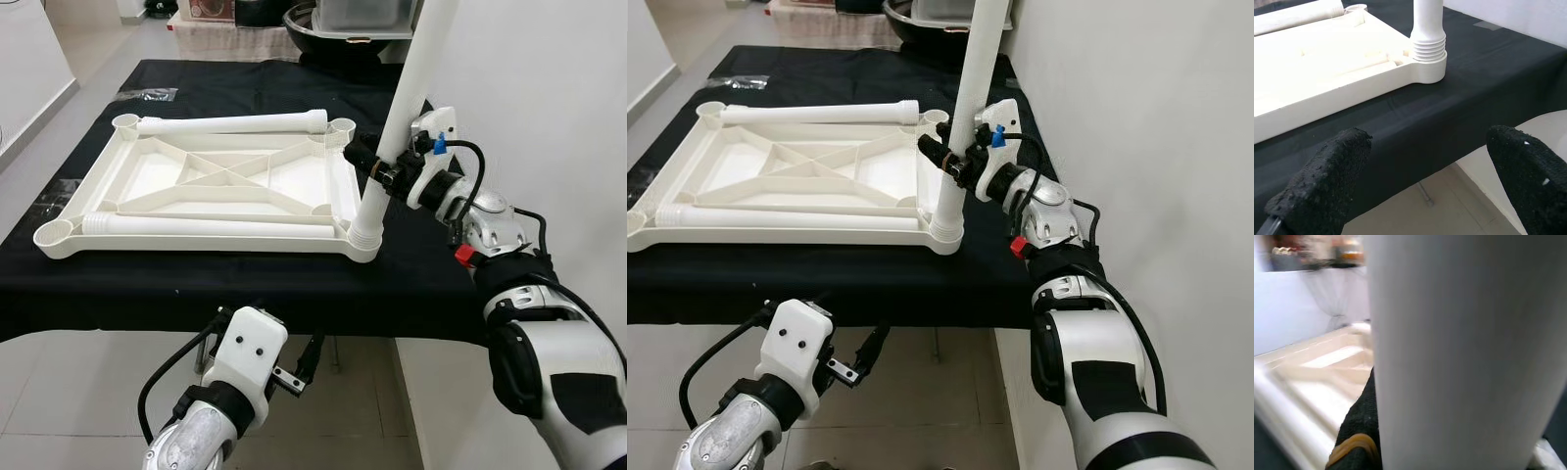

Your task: Building children table

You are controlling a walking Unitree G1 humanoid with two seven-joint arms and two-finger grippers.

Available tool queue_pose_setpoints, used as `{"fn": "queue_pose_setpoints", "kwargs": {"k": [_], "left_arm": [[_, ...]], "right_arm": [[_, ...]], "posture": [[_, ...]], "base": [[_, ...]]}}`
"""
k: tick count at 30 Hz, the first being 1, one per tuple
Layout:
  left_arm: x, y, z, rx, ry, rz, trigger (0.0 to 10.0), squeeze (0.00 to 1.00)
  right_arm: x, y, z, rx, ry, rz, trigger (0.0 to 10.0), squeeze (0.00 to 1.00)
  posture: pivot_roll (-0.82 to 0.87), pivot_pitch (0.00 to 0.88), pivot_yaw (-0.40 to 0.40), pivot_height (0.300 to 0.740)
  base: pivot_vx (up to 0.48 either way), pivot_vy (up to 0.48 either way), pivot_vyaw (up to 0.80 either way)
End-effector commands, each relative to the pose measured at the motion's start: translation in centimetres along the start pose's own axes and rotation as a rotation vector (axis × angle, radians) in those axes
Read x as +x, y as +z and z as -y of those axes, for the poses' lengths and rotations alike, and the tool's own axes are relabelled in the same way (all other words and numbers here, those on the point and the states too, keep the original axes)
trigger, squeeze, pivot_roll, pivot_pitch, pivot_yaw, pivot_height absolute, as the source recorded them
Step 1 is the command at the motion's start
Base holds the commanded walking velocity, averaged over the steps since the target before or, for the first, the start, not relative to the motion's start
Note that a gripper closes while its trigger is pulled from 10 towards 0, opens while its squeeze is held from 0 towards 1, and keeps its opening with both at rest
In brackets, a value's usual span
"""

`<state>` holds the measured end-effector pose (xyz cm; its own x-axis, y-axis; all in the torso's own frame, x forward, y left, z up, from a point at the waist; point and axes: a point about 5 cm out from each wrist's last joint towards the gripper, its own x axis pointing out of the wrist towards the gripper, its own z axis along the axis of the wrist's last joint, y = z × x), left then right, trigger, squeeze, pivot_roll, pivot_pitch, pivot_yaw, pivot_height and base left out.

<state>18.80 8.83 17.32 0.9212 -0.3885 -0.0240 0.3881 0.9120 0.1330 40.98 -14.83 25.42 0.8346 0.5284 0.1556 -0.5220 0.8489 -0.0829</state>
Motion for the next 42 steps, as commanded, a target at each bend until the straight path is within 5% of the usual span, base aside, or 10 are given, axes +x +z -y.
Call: {"fn": "queue_pose_setpoints", "kwargs": {"k": [1,9,18,21,32,42], "left_arm": [[0.1,-0.4,-0.1,-0.001,0.007,-0.012,10.0,0.0],[0.3,-0.5,-0.8,0.011,0.024,-0.01,10.0,0.0],[0.5,-0.6,-1.2,0.029,0.043,-0.01,10.0,0.0],[0.5,-0.7,-1.5,0.036,0.052,-0.012,10.0,0.0],[0.4,-1.0,-0.9,0.019,0.045,-0.016,10.0,0.0],[0.3,-1.0,-0.7,0.014,0.045,-0.017,10.0,0.0]], "right_arm": [[-0.3,-1.9,0.2,0.007,-0.139,-0.086,10.0,0.0],[0.1,-2.1,-0.5,0.051,-0.335,-0.069,10.0,0.0],[0.4,-2.5,-2.2,-0.007,-0.651,-0.05,10.0,0.0],[1.1,-3.1,-3.9,0.025,-0.896,-0.143,10.0,0.0],[1.2,-2.3,-6.9,0.06,-1.323,-0.185,10.0,0.0],[2.2,-0.2,-8.8,0.105,-1.459,-0.164,10.0,0.0]], "posture": [[0.13,0.169,-0.081,0.74],[0.12,0.169,-0.082,0.74],[0.14,0.163,-0.082,0.74],[0.13,0.162,-0.084,0.74],[0.14,0.171,-0.09,0.74],[0.18,0.181,-0.11,0.74]], "base": [[0.0,0.0,0.0],[0.0,0.0,0.0],[0.0,0.0,0.0],[0.0,0.0,0.0],[0.0,0.0,0.0],[0.0,0.0,0.0]]}}
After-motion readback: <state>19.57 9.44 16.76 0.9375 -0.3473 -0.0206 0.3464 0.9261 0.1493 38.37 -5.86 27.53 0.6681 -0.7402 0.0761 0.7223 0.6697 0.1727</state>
